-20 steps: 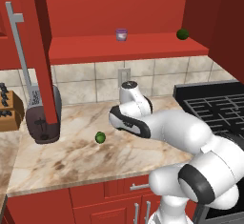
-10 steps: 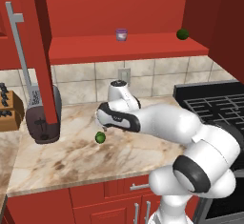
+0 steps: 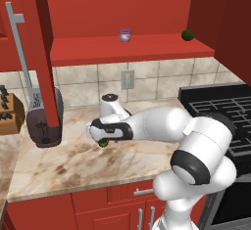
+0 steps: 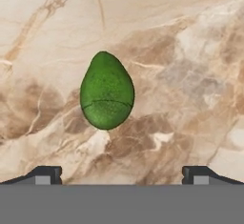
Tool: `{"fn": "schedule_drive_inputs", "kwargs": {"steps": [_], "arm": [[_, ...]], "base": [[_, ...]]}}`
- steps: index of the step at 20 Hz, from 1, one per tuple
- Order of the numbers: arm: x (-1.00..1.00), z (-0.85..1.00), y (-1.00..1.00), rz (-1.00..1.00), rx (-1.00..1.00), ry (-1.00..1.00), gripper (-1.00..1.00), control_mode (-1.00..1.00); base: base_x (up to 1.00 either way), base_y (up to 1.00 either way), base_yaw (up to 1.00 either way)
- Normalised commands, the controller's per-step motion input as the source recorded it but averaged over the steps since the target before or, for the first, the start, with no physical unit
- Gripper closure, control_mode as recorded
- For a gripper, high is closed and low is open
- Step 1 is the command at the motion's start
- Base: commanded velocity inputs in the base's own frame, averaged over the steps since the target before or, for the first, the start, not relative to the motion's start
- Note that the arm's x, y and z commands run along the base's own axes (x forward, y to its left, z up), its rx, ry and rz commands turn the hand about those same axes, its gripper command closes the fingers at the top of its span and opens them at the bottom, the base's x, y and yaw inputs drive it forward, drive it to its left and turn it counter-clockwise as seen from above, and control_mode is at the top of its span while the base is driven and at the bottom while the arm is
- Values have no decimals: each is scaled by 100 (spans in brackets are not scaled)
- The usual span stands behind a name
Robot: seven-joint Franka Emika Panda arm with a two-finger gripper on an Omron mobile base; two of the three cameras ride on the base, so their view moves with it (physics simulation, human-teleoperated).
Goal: Pick the avocado and bread from the counter and place them on the plate. Then pick the jam from the cabinet and place it next to the plate. Lastly close the cabinet door.
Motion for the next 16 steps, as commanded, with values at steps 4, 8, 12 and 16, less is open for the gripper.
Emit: {"fn": "schedule_drive_inputs", "kwargs": {"steps": [4,8,12,16], "arm": [[41,-7,8,0,0,0,-100,-100],[36,0,0,0,0,0,-100,-100],[26,0,6,0,0,0,-100,-100],[7,-7,21,0,0,0,-100,-100]], "base": [[0,0,0],[0,0,0],[0,0,0],[0,0,0]]}}
